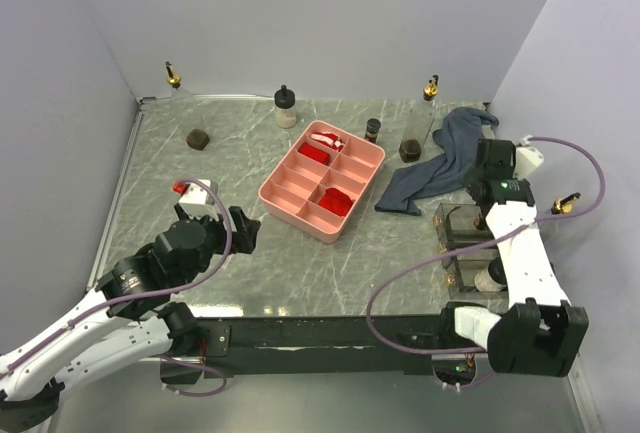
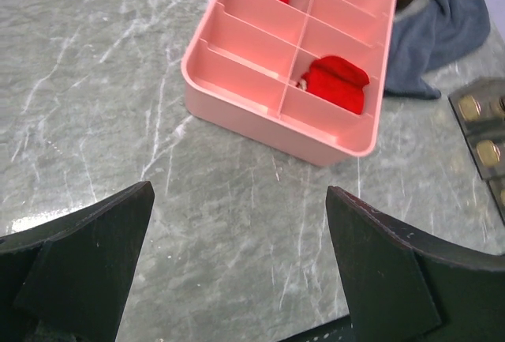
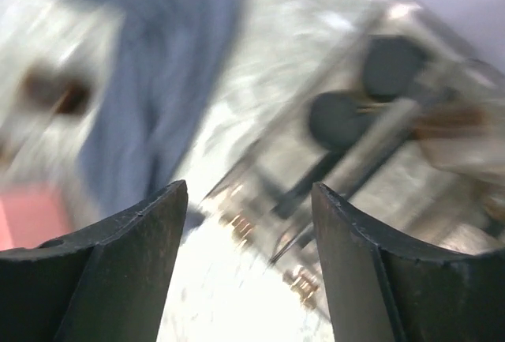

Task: Organize the condiment bottles
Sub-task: Place the bottle in the storage box, then pick up the bottle from the center of the board.

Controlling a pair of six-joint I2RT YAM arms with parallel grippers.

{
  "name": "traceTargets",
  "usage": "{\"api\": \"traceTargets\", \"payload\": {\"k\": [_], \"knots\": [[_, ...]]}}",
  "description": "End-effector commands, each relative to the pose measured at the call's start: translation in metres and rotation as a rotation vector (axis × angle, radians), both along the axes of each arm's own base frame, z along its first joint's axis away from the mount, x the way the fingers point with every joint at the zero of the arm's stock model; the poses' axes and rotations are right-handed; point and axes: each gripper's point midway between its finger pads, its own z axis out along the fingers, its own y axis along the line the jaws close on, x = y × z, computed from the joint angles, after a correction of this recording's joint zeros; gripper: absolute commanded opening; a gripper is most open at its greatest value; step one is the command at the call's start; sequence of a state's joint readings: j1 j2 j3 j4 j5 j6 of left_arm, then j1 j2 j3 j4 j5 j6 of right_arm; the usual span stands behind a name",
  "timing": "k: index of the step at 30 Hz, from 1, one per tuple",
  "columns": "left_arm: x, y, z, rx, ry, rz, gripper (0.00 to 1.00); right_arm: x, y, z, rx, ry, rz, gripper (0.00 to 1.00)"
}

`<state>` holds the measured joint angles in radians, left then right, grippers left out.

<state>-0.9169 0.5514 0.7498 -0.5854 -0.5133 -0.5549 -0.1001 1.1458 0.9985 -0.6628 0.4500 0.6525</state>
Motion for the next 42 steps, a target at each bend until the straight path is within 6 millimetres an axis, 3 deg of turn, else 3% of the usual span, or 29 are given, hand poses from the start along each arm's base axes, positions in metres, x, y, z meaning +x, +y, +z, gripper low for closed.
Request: {"api": "traceTargets", "payload": {"k": [1,3,4,6,11,12,15,16,20,22,26,27,33,38,42], "knots": [[0.013,0.010,0.004,-0.061,-0.017,0.139,0.97,0.030,0.068,0.051,-0.030,-0.149,0.423,0.80],[0.020,0.010,0.003,-0.079,-0.031,0.175,0.97,0.029,0.088,0.063,-0.040,-0.182,0.497,0.89],[0.022,0.006,0.004,-0.087,-0.040,0.171,0.97,0.028,0.109,0.068,-0.040,-0.197,0.559,0.95],[0.031,-0.005,0.011,-0.112,-0.067,0.157,0.97,0.023,0.130,0.080,-0.043,-0.241,0.634,1.00],[0.051,-0.042,0.031,-0.068,-0.095,0.059,0.97,0.026,0.178,0.102,0.020,-0.379,0.787,1.00],[0.053,-0.047,0.047,-0.073,-0.118,0.037,0.97,0.029,0.182,0.103,0.027,-0.383,0.799,1.00],[0.058,-0.057,0.059,0.018,-0.115,-0.015,0.97,0.045,0.189,0.116,0.024,-0.397,0.798,0.99],[0.059,-0.056,0.061,0.044,-0.116,-0.010,0.97,0.052,0.193,0.110,0.024,-0.375,0.802,0.98],[0.059,-0.047,0.058,0.148,-0.116,-0.024,0.97,0.074,0.209,0.116,0.008,-0.393,0.825,0.94],[0.053,-0.041,0.055,0.164,-0.119,-0.033,0.97,0.088,0.213,0.110,-0.014,-0.380,0.815,0.91],[0.040,-0.033,0.030,0.182,-0.087,-0.067,0.97,0.116,0.222,0.109,-0.042,-0.396,0.797,0.82],[0.037,-0.031,0.027,0.178,-0.082,-0.071,0.97,0.125,0.229,0.097,-0.046,-0.370,0.805,0.81],[0.023,-0.026,0.008,0.170,-0.060,-0.112,0.97,0.171,0.249,0.074,-0.160,-0.281,0.811,0.73],[0.019,-0.024,-0.006,0.192,-0.027,-0.125,0.97,0.206,0.244,0.053,-0.236,-0.193,0.717,0.73],[0.016,-0.029,-0.011,0.194,-0.013,-0.157,0.97,0.221,0.245,0.047,-0.257,-0.198,0.683,0.72]]}}
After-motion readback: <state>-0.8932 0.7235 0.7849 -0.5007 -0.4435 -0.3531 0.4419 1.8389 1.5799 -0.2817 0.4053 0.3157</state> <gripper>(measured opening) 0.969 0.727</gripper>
